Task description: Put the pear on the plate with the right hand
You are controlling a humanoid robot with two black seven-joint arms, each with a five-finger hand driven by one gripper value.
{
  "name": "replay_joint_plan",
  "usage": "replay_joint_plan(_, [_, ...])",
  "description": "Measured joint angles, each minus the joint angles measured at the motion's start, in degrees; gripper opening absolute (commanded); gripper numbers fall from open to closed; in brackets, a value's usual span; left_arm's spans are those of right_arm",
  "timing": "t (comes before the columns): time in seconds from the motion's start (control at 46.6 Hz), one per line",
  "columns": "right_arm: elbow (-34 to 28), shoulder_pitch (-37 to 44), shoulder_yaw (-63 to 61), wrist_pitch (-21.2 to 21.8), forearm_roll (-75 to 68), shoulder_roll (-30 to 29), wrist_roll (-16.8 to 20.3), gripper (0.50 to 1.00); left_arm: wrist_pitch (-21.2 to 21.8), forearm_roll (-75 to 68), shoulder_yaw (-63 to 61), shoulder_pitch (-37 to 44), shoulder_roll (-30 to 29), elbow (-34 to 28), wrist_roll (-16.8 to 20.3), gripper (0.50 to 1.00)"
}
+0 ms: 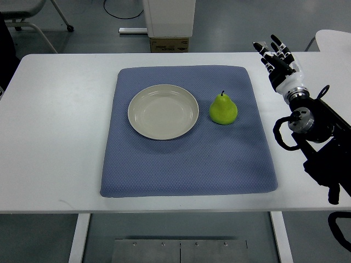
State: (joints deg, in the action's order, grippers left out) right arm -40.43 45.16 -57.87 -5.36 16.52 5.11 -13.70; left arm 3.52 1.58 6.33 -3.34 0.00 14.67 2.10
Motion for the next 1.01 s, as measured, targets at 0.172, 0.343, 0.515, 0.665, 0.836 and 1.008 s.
replay_joint_plan(0.172, [0.0,-0.1,0.0,0.0,0.0,0.0,-0.2,1.0,0.0,0.0,0.0,0.1,0.0,0.0,0.0,1.0])
replay_joint_plan(0.343, [0.1,-0.1,0.0,0.0,0.0,0.0,-0.2,1.0,0.0,0.2,0.0,0.1,0.0,0.0,0.1,1.0])
replay_joint_plan(0.515, [0.1,0.0,0.1,0.0,0.0,0.0,-0.2,1.0,-0.1,0.2,-0.2,0.9,0.0,0.0,0.1,1.0])
replay_joint_plan(0.665, [0.0,0.3,0.1,0.0,0.1,0.0,-0.4,1.0,-0.1,0.2,-0.1,1.0,0.0,0.0,0.1,1.0])
replay_joint_plan(0.836, [-0.1,0.9,0.2,0.4,0.1,-0.1,-1.8,1.0,-0.1,0.2,-0.1,1.0,0.0,0.0,0.0,1.0])
replay_joint_plan(1.008, [0.1,1.8,0.8,0.4,0.1,0.0,-1.3,1.0,-0.1,0.2,-0.1,1.0,0.0,0.0,0.0,1.0])
